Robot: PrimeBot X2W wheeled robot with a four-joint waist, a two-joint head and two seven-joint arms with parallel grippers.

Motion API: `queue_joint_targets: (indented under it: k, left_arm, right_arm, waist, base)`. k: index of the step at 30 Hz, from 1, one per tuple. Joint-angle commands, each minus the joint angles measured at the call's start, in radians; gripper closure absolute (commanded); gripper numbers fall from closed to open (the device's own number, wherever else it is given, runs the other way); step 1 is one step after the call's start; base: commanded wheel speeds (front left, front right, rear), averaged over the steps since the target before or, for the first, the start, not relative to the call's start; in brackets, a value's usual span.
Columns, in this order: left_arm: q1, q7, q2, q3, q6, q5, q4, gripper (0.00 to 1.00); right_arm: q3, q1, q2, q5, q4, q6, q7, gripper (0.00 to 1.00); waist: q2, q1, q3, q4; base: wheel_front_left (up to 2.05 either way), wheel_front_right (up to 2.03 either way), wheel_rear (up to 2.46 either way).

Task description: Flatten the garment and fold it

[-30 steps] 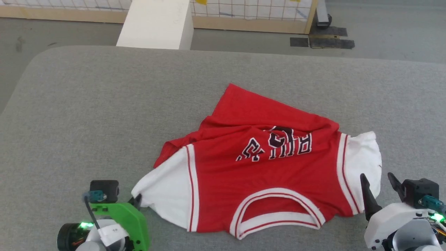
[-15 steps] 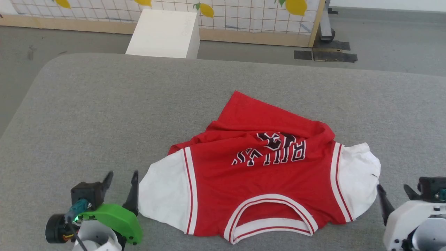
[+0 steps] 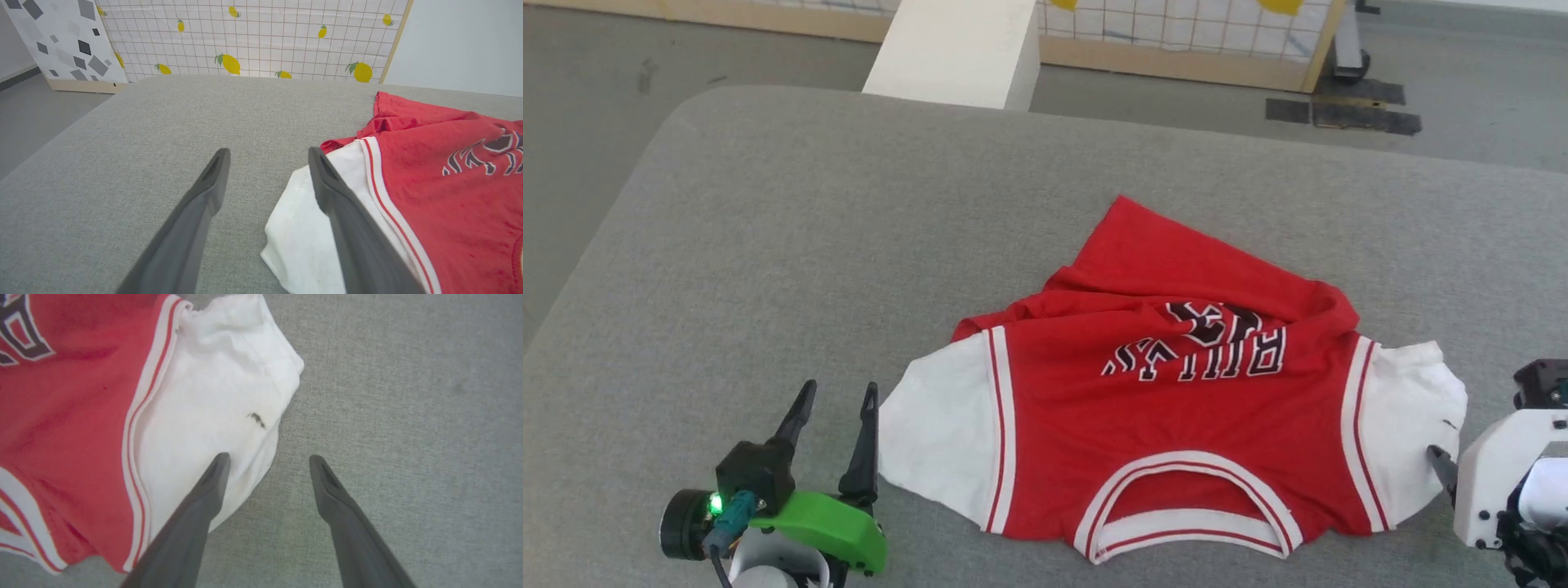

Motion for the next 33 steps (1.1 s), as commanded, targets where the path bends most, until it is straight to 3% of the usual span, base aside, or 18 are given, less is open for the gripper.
queue_joint_targets:
  k: [1, 7, 8, 9, 17, 25, 26, 27, 33]
  left_arm:
    - [-0.019, -0.007, -0.008, 0.0, -0.006, 0.015, 0.004, 0.0]
    - [-0.033, -0.009, -0.023, 0.0, -0.011, 0.018, 0.005, 0.0]
    - [-0.034, -0.009, -0.024, 0.003, -0.011, 0.018, 0.004, 0.0]
    - [-0.034, -0.009, -0.026, 0.005, -0.011, 0.019, 0.004, 0.0]
    - [-0.01, -0.009, -0.025, 0.021, -0.019, 0.019, 0.013, 0.0]
    - [0.011, -0.009, -0.028, 0.024, -0.026, 0.016, 0.017, 0.0]
    - [0.011, -0.009, -0.028, 0.023, -0.028, 0.015, 0.018, 0.0]
    - [0.012, -0.009, -0.028, 0.021, -0.029, 0.015, 0.02, 0.0]
    - [0.023, 0.018, -0.029, 0.007, -0.049, -0.015, 0.044, 0.0]
  right_arm:
    - [0.008, -0.019, 0.001, -0.003, 0.015, -0.002, 0.006, 0.0]
    - [0.032, -0.027, 0.012, -0.051, 0.092, -0.002, -0.003, 0.0]
    - [0.036, -0.024, 0.015, -0.055, 0.103, -0.002, -0.01, 0.85]
    - [0.039, -0.023, 0.016, -0.058, 0.108, -0.002, -0.018, 1.0]
    - [-0.052, -0.008, 0.029, -0.136, 0.045, -0.002, -0.089, 1.0]
    - [-0.161, 0.104, 0.099, -0.219, -0.11, -0.002, -0.016, 1.0]
    - [-0.166, 0.122, 0.106, -0.226, -0.115, -0.002, -0.009, 0.58]
    - [-0.17, 0.134, 0.111, -0.235, -0.117, -0.002, -0.01, 0.0]
    - [-0.179, 0.114, 0.152, -0.239, -0.145, -0.002, -0.143, 0.0]
  waist:
    - [0.0, 0.0, 0.017, 0.017]
    - [0.0, 0.0, 0.032, 0.034]
    - [0.0, 0.0, 0.033, 0.033]
    - [0.0, 0.0, 0.033, 0.032]
    - [0.0, 0.0, 0.005, -0.011]
    - [0.0, 0.0, -0.011, -0.04]
    - [0.0, 0.0, -0.012, -0.043]
    - [0.0, 0.0, -0.012, -0.045]
    - [0.0, 0.0, -0.032, -0.065]
  base:
    - [0.0, 0.0, 0.0]
    - [0.0, 0.0, 0.0]
    - [0.0, 0.0, 0.0]
    - [0.0, 0.0, 0.0]
    - [0.0, 0.0, 0.0]
    - [0.0, 0.0, 0.0]
    - [0.0, 0.0, 0.0]
    - [0.0, 0.0, 0.0]
    - [0.0, 0.0, 0.0]
